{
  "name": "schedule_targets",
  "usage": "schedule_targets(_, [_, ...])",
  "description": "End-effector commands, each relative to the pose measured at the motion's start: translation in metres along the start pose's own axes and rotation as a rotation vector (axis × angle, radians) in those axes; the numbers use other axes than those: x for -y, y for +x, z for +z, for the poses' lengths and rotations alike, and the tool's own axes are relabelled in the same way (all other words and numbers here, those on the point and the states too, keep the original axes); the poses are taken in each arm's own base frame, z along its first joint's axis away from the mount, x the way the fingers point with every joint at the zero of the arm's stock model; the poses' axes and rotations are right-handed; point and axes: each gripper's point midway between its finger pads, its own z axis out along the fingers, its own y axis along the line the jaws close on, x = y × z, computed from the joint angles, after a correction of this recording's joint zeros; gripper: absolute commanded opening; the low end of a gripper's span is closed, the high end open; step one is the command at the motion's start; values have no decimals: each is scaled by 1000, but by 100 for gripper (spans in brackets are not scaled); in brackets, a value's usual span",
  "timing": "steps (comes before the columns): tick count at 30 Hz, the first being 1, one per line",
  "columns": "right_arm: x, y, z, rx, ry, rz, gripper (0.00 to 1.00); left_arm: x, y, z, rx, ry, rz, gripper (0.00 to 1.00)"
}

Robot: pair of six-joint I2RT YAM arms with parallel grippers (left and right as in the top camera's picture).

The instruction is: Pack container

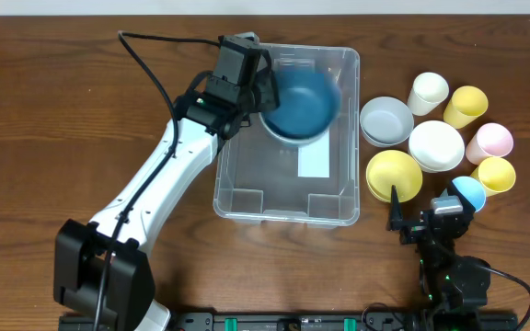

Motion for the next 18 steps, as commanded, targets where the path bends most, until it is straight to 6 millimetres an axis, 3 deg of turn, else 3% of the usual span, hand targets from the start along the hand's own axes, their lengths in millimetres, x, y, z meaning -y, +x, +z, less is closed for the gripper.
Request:
schedule_targets(1, [1, 1, 0, -1, 3, -10, 99, 6, -18, -19, 62, 12, 45, 58])
schedule_targets(6, [1, 1, 0, -1, 3, -10, 99, -14, -46, -59, 190, -104, 55, 58])
schedule_targets(9, [1, 1, 0, -1, 3, -10, 99, -47, -60, -89, 249, -233, 44, 58])
schedule_targets(14, [1, 1, 0, -1, 3, -10, 99, -122, -71, -139, 291, -467, -33, 60])
schedule_targets(16, [1, 1, 0, -1, 3, -10, 99, -150, -72, -154, 291, -529, -77, 66])
schedule_targets(18, [1, 1, 0, -1, 3, -10, 99, -179, -72, -167, 290, -589, -128, 83])
